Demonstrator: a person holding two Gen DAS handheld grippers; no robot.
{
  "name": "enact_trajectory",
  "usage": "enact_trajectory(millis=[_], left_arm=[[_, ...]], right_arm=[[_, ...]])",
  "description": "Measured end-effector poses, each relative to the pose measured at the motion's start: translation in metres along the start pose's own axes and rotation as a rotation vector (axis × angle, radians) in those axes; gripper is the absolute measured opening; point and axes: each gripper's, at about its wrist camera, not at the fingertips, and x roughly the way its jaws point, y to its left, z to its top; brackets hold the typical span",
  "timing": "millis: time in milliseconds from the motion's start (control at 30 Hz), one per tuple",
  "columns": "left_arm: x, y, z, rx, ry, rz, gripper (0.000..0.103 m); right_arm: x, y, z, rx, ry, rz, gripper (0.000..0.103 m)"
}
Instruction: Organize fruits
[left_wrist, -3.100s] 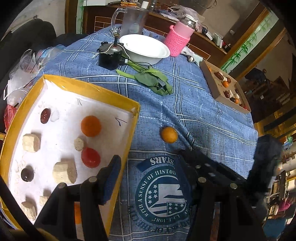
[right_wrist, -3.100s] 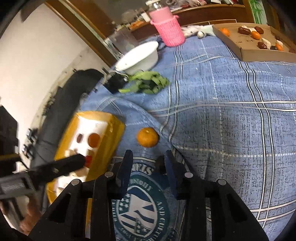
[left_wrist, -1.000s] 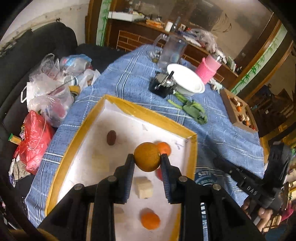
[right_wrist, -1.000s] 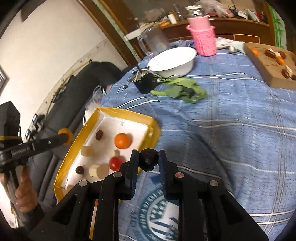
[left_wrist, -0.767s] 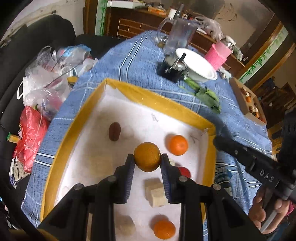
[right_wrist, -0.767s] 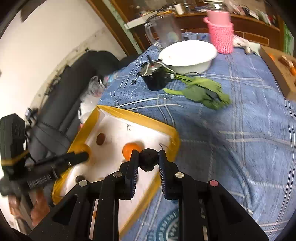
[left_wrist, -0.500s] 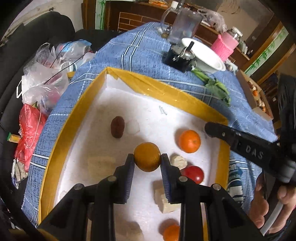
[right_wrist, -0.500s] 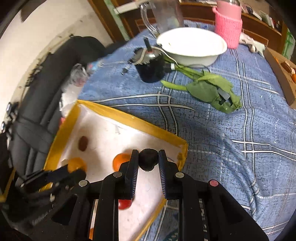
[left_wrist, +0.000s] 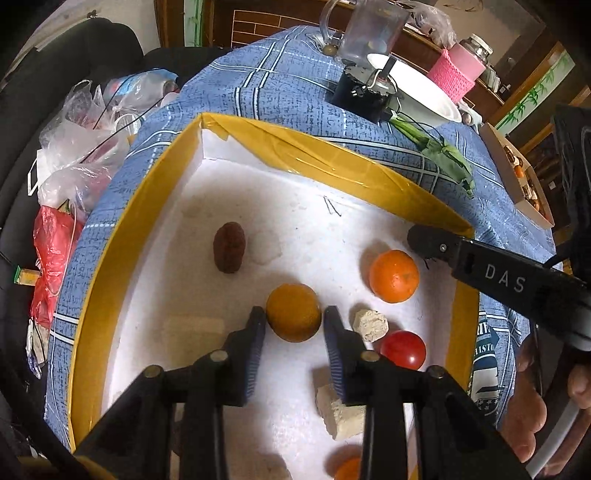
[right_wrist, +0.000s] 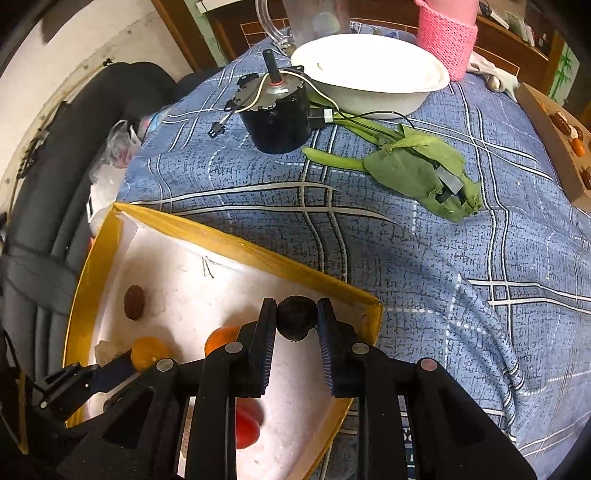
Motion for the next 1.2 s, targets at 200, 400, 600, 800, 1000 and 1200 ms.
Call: enact_trajectory(millis=[200, 400, 600, 800, 1000, 1200], left_arm=[[-0.019, -0.002, -0.003, 0.004, -0.042, 0.006, 0.051], [-0.08, 0.002, -0.027, 0.006, -0.206, -0.006, 0.065], [-0.135, 0.012, -0.082, 0.003, -0.368, 0.092, 0.075], [-0.159, 0.005, -0.121, 0.002, -0.432, 0.187, 0.081], [-0.172, -0.016, -0.142, 0.057, -0.452, 0.259, 0.084], [-0.17, -0.019, -0.157, 0.083, -0.434, 0.306, 0.086]], right_arm=[[0.0, 0.005, 0.004, 0.011, 0.001, 0.0, 0.031], [-0.06, -0.007, -0.025, 0.015, -0.118, 0.094, 0.033], [-0.132, -0.007, -0.083, -0.111, -0.275, 0.219, 0.06], [-0.166, 0.005, -0.126, -0.17, -0.326, 0.267, 0.068], [-0.169, 0.013, -0.155, -0.178, -0.314, 0.243, 0.068], [-0.164, 0.016, -0.177, -0.171, -0.285, 0.234, 0.068]])
